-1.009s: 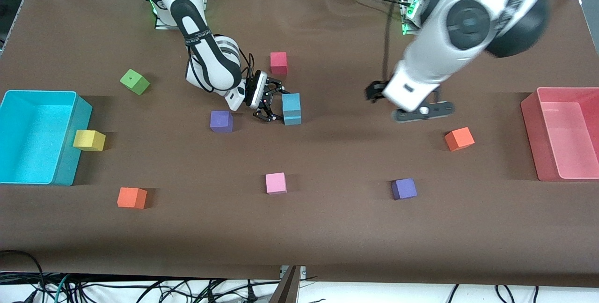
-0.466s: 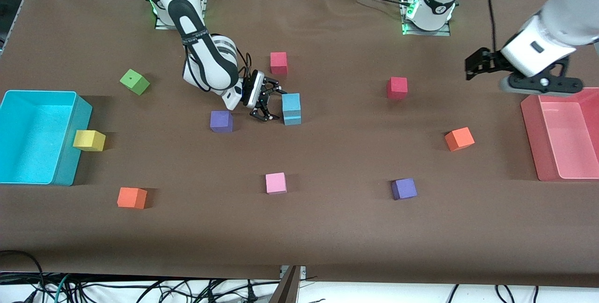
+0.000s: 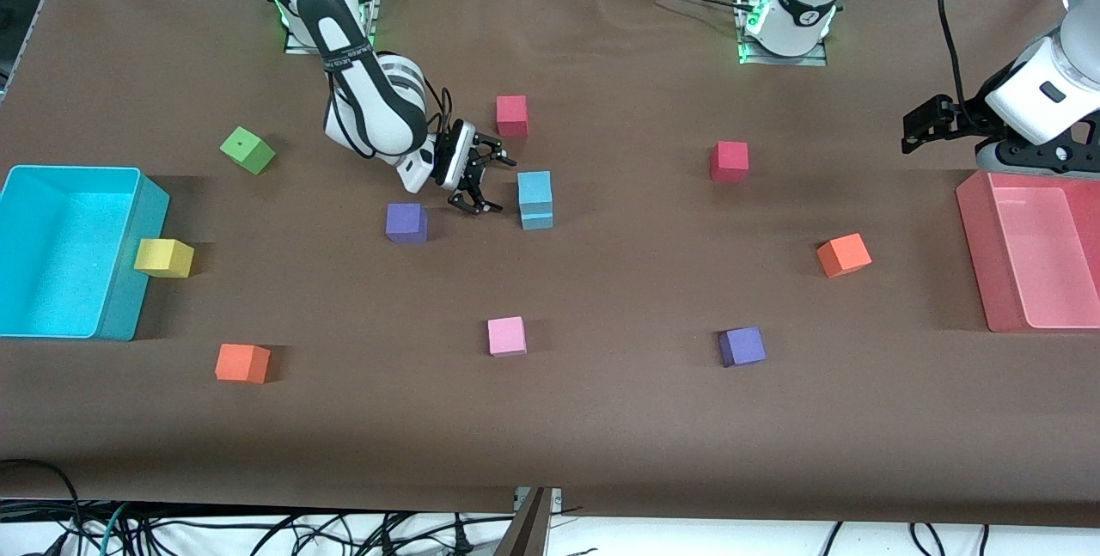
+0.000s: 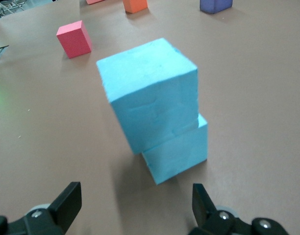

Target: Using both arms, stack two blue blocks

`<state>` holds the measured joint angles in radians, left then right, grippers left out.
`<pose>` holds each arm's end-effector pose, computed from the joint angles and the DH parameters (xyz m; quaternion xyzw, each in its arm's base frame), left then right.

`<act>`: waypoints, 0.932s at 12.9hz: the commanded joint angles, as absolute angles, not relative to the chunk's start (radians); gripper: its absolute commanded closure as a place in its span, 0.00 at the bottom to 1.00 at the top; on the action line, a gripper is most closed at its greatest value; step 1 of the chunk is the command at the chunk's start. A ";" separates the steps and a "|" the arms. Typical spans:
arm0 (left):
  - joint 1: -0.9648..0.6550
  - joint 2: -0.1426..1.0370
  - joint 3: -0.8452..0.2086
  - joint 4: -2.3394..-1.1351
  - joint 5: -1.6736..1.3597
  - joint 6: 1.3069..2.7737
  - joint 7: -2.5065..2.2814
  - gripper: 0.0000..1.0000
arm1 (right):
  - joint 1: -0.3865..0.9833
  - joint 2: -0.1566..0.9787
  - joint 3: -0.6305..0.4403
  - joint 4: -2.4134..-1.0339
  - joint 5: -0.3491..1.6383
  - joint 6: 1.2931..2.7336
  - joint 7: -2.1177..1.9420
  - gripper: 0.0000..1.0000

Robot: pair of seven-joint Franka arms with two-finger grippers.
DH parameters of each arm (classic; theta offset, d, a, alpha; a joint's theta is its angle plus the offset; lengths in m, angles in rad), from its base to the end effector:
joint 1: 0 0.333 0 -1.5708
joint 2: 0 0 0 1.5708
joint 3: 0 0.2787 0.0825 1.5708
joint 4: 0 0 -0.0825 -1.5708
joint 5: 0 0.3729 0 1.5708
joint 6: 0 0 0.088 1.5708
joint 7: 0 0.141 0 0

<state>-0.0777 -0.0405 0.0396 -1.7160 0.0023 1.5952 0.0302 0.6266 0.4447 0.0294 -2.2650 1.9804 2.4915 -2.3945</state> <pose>0.5267 -0.0195 0.5103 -0.9986 0.0342 0.0402 0.0005 0.3869 0.3175 0.0975 -0.7410 -0.5083 -0.2906 0.3288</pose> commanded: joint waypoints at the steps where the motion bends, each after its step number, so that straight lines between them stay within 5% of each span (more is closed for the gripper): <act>1: -0.071 -0.077 0.031 -1.749 0.015 1.615 0.045 0.00 | 0.621 0.361 0.025 -2.339 1.961 2.494 -2.401 0.00; 6: -0.069 -0.080 0.031 -1.747 0.015 1.612 0.040 0.00 | 0.612 0.230 0.008 -2.385 1.748 2.539 -2.221 0.00; 9: -0.069 -0.080 0.029 -1.747 0.015 1.611 0.040 0.00 | 0.580 0.122 -0.005 -2.384 1.335 2.530 -1.821 0.00; 12: -0.069 -0.080 0.031 -1.749 0.015 1.609 0.040 0.00 | 0.557 0.020 -0.095 -2.358 0.922 2.369 -1.409 0.00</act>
<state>-0.0778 -0.0561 0.0382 -1.7250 0.0023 1.5983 0.0300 0.5791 0.1096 -0.0449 -2.3417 1.1099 2.4665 -1.6030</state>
